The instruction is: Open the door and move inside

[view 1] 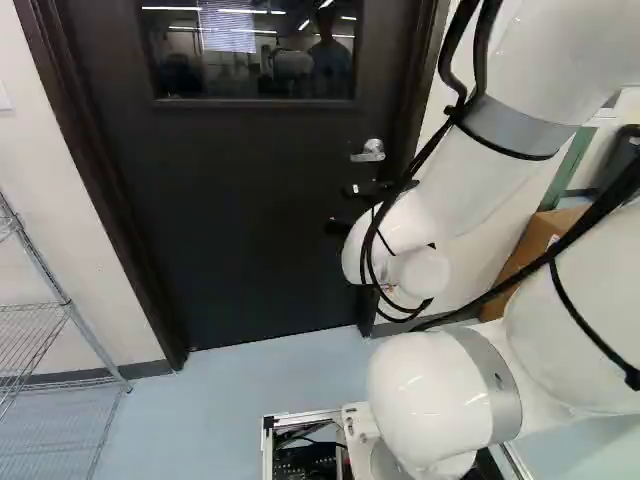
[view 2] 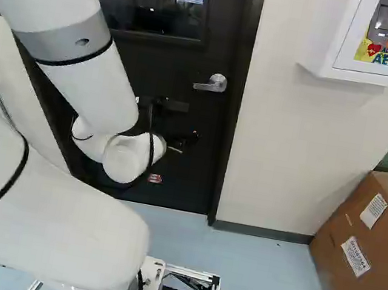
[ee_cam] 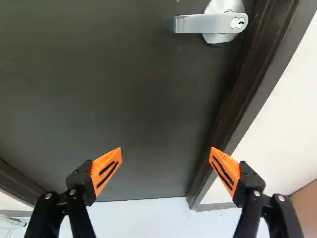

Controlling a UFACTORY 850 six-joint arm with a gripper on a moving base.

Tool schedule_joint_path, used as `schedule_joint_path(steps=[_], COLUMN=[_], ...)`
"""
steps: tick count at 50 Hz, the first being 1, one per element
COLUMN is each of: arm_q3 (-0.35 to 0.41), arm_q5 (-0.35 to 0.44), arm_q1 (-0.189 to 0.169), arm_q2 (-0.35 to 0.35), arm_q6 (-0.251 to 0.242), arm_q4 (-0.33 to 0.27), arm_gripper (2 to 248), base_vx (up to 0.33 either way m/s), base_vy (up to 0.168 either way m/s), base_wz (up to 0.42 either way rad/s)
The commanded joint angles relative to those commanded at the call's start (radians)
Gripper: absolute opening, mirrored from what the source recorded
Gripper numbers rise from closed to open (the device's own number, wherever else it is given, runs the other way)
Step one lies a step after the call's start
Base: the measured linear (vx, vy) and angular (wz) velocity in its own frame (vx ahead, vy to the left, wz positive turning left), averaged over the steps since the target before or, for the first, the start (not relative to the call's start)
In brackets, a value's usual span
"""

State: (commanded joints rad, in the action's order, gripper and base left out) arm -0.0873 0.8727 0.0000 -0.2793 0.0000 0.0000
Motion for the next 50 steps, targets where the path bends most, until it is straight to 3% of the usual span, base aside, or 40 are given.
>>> schedule_joint_path(steps=[22, 50], arm_q3=[0.0, -0.003], arm_q5=[0.0, 0.0], arm_q1=[0.0, 0.0], arm_q2=[0.0, 0.004], arm_q6=[0.0, 0.0], arm_q4=[0.0, 0.0], arm_gripper=[247, 247], base_vx=[-0.004, -0.001], base_vy=[0.15, 0.005], base_wz=[-0.032, 0.0])
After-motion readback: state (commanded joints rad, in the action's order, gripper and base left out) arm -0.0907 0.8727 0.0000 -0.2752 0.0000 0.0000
